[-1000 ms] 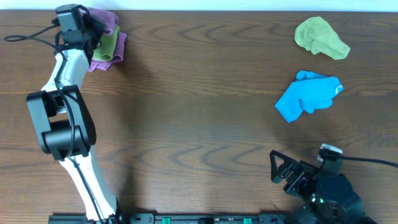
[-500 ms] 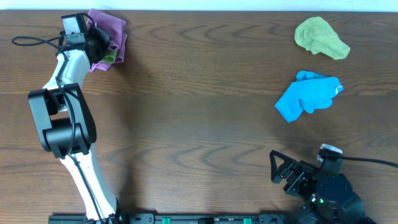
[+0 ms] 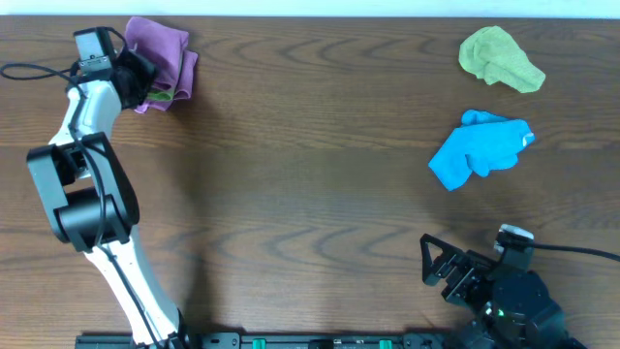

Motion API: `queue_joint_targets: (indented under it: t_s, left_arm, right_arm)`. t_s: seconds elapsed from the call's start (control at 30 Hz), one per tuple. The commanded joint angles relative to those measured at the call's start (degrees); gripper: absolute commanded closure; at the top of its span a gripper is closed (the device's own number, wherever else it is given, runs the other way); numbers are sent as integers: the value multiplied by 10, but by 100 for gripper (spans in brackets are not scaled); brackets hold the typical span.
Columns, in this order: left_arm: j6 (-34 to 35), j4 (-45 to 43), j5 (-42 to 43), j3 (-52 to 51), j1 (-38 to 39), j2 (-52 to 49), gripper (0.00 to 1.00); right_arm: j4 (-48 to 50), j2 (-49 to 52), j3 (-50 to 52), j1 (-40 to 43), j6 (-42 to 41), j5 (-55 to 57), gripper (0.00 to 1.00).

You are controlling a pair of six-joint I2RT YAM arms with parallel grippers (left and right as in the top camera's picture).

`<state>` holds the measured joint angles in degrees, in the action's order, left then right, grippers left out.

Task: Fold the cloth
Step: 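Place the purple bundle onto the green-and-purple cloth stack and release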

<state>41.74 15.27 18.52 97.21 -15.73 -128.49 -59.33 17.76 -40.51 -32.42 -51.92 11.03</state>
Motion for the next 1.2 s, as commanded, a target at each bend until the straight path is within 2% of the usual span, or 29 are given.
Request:
queue_joint_targets:
  t_s: [0.0,0.03,0.07,0.33,0.6,0.8,1.07,1.17]
  left_arm:
    - [-14,7,5,12,-5,34,23]
    - [-16,10,6,12,-5,37,2]
    - [-18,15,6,12,-5,38,5]
    - [-31,47,7,12,-5,69,5]
    - [-49,80,-11,12,-6,141,5]
    - [-65,106,11,12,-5,197,5]
    - [-153,186,40,12,9,280,5]
    - [-158,224,41,12,11,312,5]
  right_arm:
    - [-1,-2,3,3,-3,8,1]
    - [-1,-2,3,3,-3,7,1]
    - [-1,-2,3,3,-3,7,1]
    - [-1,-2,3,3,-3,7,1]
    - [-1,-2,3,3,-3,7,1]
    - [-1,-2,3,3,-3,7,1]
    - [-1,-2,3,3,-3,7,1]
    - [-1,-2,3,3,-3,7,1]
